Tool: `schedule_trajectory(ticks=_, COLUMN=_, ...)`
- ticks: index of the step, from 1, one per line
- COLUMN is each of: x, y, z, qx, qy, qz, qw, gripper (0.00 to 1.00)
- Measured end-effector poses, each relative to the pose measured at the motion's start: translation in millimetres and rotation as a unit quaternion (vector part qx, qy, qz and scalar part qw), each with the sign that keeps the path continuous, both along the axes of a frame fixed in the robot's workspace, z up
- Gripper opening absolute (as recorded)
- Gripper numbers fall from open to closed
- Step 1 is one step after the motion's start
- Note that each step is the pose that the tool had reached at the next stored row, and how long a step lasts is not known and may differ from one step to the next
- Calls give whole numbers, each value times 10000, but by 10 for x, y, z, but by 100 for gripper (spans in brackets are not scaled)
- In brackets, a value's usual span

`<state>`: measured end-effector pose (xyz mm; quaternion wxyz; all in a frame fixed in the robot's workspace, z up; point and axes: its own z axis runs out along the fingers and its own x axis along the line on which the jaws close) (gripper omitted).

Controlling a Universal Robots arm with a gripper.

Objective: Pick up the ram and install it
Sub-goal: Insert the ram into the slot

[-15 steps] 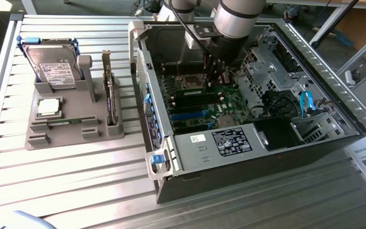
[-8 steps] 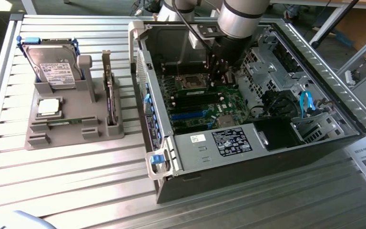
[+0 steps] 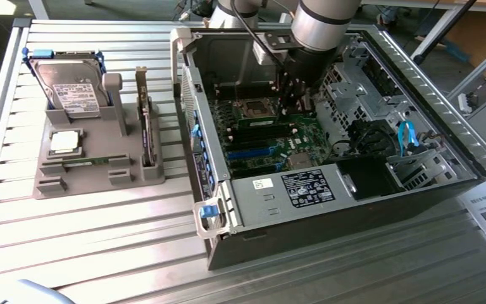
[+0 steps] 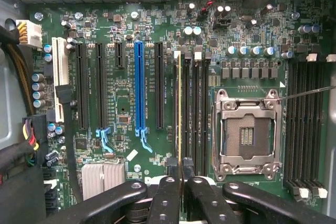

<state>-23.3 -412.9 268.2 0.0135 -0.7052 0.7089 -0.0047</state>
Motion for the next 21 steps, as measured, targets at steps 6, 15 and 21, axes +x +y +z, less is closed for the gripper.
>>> schedule_trajectory(ticks=6, x=0, y=0, z=-39, qx=0, qy=0, qz=0, qw=10000, gripper=12)
schedule_trajectory(ticks=15, x=0, y=0, z=-113, qx=0, qy=0, qz=0, qw=10000, gripper=12)
schedule_trajectory(ticks=21, x=0, y=0, z=-155, qx=0, qy=0, qz=0, qw=10000, gripper=12)
